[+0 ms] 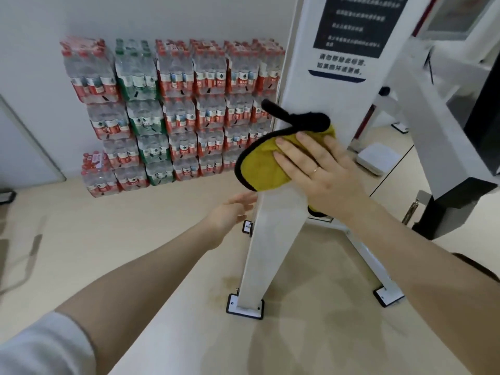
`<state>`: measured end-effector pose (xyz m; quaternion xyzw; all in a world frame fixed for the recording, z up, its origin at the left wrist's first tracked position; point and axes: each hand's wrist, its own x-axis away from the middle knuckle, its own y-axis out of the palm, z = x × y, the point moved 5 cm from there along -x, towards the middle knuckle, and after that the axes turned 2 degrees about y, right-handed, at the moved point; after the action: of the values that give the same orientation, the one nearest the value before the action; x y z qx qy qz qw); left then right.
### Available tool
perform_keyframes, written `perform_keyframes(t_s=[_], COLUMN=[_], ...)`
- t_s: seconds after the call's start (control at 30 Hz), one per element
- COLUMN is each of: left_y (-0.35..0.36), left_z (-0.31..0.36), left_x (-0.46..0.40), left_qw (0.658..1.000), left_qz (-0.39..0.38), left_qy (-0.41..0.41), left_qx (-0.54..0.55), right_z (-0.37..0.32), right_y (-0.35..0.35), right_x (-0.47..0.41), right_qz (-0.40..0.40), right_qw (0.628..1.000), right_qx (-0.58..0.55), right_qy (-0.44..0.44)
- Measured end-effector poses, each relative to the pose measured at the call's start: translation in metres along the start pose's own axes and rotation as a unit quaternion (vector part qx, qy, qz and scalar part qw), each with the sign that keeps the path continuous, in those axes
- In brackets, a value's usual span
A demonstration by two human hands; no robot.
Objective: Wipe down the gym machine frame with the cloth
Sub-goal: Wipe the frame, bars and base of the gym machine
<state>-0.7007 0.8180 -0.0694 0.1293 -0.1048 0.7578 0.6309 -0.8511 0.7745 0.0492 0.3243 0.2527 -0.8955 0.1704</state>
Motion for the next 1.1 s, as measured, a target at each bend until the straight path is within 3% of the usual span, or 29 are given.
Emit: perform_keyframes(t_s=[0.1, 0.23, 0.33, 0.5, 0.6, 0.7, 0.77, 0.97, 1.03, 1.1], left_y=[0.004, 0.014, 0.014, 0.009, 0.006, -0.011, -0.026, -0.042, -0.041, -0.04], left_z=[-0.021, -0.037, -0.044, -0.073, -0.09, -0.127, -0.157, -0.234, -0.26, -0.293], left_x=[-0.001, 0.004, 0.002, -0.005, -0.011, -0.022, -0.025, -0.027, -0.041, -0.061], left_qw=[0.998, 0.999, 0.999, 0.99, 0.981, 0.977, 0.974, 0.975, 0.972, 0.975], left_qz=[0.034, -0.019, -0.011, 0.025, 0.023, 0.048, 0.079, 0.138, 0.144, 0.131], left_qy=[-0.045, -0.026, -0.037, -0.073, -0.062, -0.037, -0.029, -0.082, -0.094, -0.089], left_qx=[0.024, 0.042, 0.037, 0.117, 0.18, 0.207, 0.211, 0.153, 0.16, 0.158], right_z=[-0.047, -0.096, -0.093, -0.078, -0.113, -0.179, -0.208, -0.2, -0.213, -0.252], right_y=[0.026, 0.041, 0.04, 0.039, 0.057, 0.082, 0.087, 0.096, 0.11, 0.132], right_x=[0.048, 0.127, 0.119, 0.073, 0.105, 0.176, 0.197, 0.162, 0.168, 0.201], right_qz=[-0.079, -0.241, -0.209, -0.073, -0.123, -0.27, -0.334, -0.237, -0.237, -0.267], right_qw=[0.995, 0.96, 0.966, 0.994, 0.989, 0.949, 0.925, 0.968, 0.97, 0.959], right_qx=[-0.017, -0.056, -0.071, -0.073, -0.058, -0.038, -0.045, -0.021, -0.031, -0.014], right_qy=[-0.06, -0.133, -0.136, -0.016, -0.058, -0.162, -0.174, -0.076, -0.054, -0.09])
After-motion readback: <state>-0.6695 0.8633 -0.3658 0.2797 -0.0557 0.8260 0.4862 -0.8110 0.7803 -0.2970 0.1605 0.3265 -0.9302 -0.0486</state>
